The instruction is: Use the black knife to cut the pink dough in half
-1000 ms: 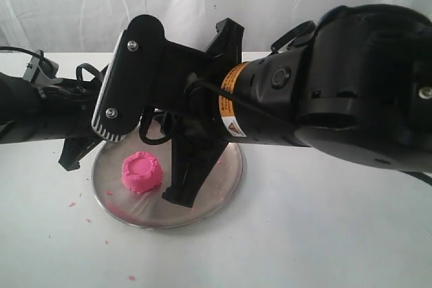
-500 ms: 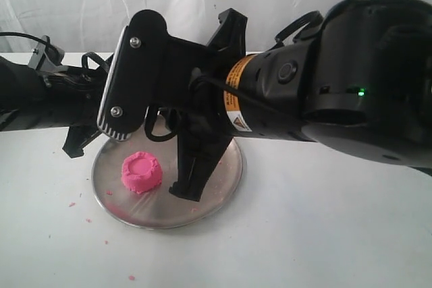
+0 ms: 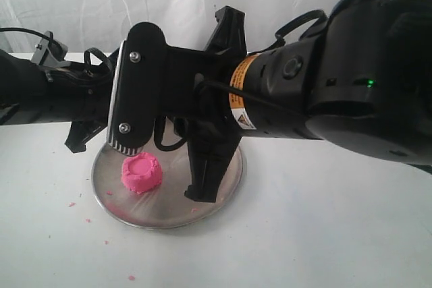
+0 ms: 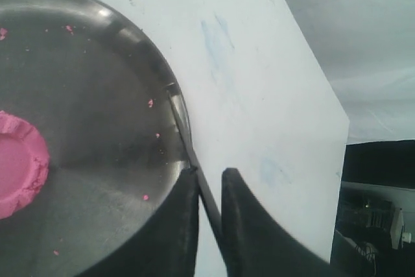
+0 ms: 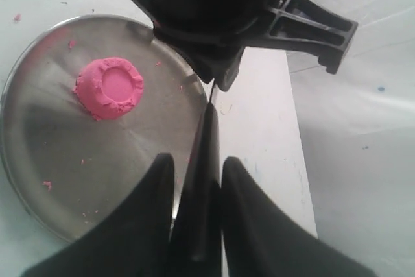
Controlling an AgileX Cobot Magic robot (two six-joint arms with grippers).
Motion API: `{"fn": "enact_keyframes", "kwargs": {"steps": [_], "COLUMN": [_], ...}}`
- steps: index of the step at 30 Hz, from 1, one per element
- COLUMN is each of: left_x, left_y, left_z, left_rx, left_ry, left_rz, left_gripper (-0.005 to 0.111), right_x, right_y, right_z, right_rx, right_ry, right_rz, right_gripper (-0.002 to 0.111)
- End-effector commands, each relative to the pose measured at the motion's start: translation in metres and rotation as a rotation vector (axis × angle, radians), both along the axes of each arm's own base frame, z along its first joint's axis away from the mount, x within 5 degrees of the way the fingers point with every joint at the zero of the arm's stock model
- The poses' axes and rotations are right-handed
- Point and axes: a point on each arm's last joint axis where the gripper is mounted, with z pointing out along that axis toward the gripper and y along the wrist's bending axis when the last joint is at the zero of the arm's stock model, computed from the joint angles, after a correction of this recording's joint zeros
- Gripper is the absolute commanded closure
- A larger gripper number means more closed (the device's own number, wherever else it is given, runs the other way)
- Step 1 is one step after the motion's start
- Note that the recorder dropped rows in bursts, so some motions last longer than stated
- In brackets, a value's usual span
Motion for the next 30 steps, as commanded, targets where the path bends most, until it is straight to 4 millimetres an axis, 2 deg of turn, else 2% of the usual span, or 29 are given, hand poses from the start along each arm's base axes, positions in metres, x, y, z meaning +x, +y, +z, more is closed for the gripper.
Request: {"fn": "enact_keyframes", "kwargs": {"steps": [1, 30], "left_x": [0.004, 0.004], "left_y": [-0.003, -0.002], "left_z": [0.019, 0.024], "left_rx": [0.018, 0.015], "left_ry": [-0.073, -0.097], "left_rz": [-0.034, -0.025], "left_gripper": [0.107, 0.107], "right_x": [-0.002, -0.009], "right_y": [0.003, 0.003], "right_z": [-0.004, -0.015], "right_rx": [0.024, 0.118], "right_ry": [0.051, 0.233], "right_rz": [-0.003, -0.076], "right_gripper": [0.108, 0.108]}}
